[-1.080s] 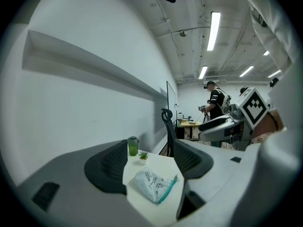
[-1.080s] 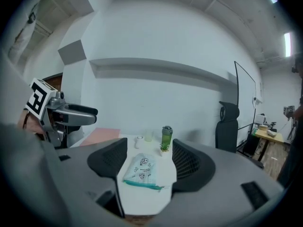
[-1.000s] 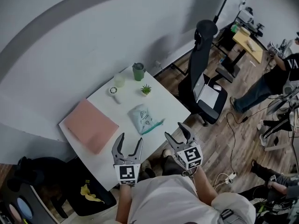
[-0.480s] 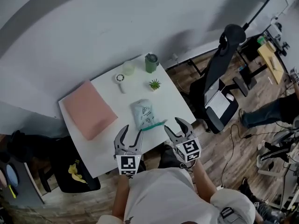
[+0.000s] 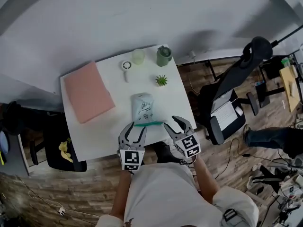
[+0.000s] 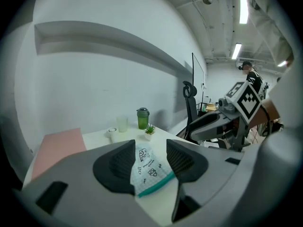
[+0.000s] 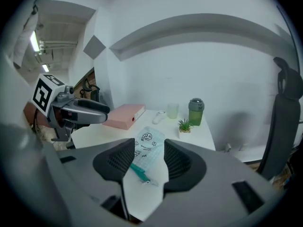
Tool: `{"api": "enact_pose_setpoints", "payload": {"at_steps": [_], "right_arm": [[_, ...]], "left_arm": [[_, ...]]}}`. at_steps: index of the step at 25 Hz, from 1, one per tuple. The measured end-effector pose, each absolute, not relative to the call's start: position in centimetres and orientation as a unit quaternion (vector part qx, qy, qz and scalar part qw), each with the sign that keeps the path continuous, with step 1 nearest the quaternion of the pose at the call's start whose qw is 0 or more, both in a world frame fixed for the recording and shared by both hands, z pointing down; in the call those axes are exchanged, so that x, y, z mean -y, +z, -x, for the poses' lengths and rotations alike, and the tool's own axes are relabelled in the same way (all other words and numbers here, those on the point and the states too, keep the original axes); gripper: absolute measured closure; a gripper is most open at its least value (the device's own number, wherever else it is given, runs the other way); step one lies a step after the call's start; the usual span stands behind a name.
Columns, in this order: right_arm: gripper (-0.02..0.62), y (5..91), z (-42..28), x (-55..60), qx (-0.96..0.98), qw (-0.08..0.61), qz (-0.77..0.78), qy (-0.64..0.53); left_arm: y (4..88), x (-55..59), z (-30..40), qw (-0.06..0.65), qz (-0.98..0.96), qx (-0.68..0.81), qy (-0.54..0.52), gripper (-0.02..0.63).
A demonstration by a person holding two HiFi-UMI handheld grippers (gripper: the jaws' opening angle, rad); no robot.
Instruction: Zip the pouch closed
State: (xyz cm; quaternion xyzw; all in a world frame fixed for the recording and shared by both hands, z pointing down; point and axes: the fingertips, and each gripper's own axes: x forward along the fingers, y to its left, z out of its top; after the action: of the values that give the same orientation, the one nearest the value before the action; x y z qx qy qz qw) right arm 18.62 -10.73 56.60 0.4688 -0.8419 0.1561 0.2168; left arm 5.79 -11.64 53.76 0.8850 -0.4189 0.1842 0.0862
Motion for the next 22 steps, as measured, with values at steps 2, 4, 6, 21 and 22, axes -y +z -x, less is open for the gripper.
{"api": "enact_pose_setpoints", "payload": {"at_steps": [2,4,6,21,22], "right_arm": [[0.407,57.8,-19.0,11.0,0.85,0.23,-0.447,0.158],[0.413,58.9,-19.2,11.2,0.857,0.241,-0.426,0.16],[0.424,59.9,-19.4,11.1,0.864,0.252,-0.404,0.163],[0.495,66.8,-18.8,8.9,0.899,0.339,-0.237,0.143],[0.494,67.1,-18.8,8.8,0.899,0.344,-0.23,0.141]], "left_arm": [[54.9,11.6,-6.4,0.096,-0.879,0.425,0.193,0.408],[55.9,11.5,-7.1,0.103,-0.874,0.431,0.201,0.411],[56.9,11.4,-7.8,0.11,-0.869,0.436,0.209,0.413],[64.6,8.5,-11.4,0.176,-0.838,0.452,0.251,0.454],[65.0,8.4,-11.6,0.179,-0.837,0.451,0.253,0.454]]}}
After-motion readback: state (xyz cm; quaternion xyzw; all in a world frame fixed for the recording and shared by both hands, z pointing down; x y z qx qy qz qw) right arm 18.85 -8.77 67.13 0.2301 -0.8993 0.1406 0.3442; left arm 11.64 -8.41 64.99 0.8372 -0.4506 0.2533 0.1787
